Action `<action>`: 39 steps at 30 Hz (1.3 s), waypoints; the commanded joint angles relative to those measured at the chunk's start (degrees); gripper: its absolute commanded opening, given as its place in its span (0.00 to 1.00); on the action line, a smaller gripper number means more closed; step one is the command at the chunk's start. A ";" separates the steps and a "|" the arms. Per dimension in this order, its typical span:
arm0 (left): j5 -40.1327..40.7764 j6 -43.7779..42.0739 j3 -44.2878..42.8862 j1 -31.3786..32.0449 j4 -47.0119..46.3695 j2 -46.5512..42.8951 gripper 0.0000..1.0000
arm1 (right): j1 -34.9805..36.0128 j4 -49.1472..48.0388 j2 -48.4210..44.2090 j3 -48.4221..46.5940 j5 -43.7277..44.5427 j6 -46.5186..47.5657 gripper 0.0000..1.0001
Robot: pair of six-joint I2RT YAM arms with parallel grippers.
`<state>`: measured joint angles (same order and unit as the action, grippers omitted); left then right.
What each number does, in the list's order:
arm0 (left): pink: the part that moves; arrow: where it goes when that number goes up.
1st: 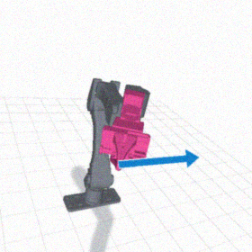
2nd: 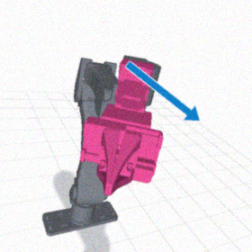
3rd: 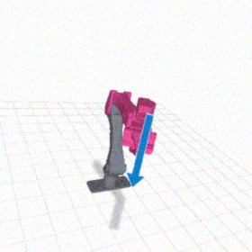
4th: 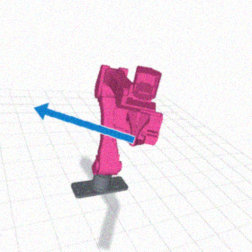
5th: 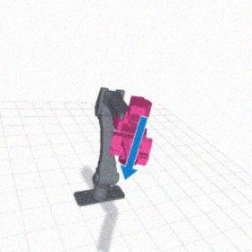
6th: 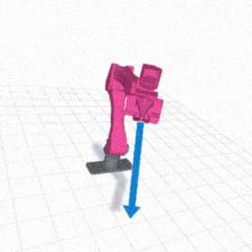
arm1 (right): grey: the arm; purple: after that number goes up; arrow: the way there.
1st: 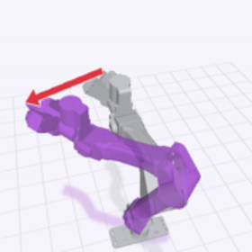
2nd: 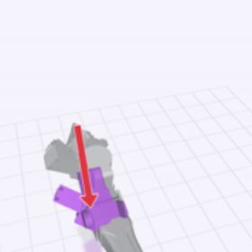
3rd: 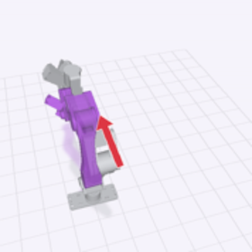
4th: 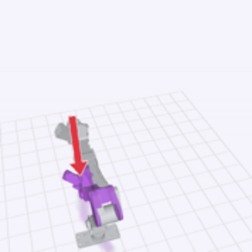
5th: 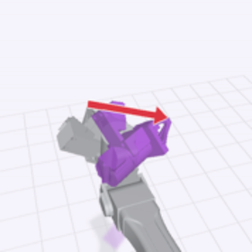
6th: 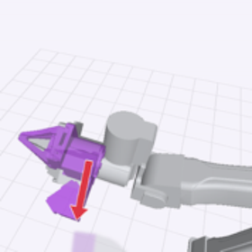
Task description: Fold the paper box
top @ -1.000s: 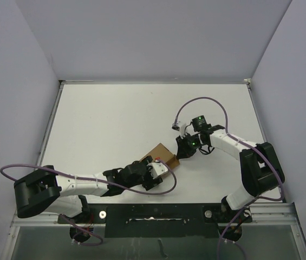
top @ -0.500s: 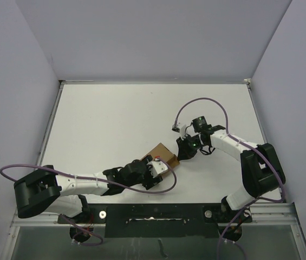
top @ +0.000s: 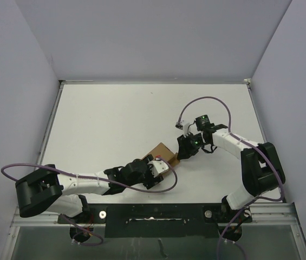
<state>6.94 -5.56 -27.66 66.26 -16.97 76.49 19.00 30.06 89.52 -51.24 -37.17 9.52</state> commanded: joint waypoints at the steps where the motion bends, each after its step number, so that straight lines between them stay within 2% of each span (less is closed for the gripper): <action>1: -2.80 1.52 -0.25 -0.34 4.29 1.91 0.61 | 0.14 -1.07 2.01 -2.59 -1.13 -1.87 0.32; 8: -3.25 1.79 0.02 -0.34 3.89 1.89 0.61 | 0.33 -1.79 3.43 -2.95 0.33 -3.56 0.23; 17: -3.42 1.83 -0.07 -0.34 3.79 2.15 0.61 | 0.53 -2.34 3.70 -2.99 0.97 -4.00 0.01; 27: -3.66 2.66 -0.53 -1.02 4.30 3.28 0.61 | 1.01 -0.79 -0.33 -0.18 0.90 0.15 0.00; 39: -4.86 3.44 -1.49 -2.16 5.01 4.92 0.61 | 2.21 1.26 1.17 -0.78 2.96 3.72 0.00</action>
<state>5.04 -4.67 -29.08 64.75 -17.69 78.59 20.29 30.55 92.03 -51.46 -34.79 11.46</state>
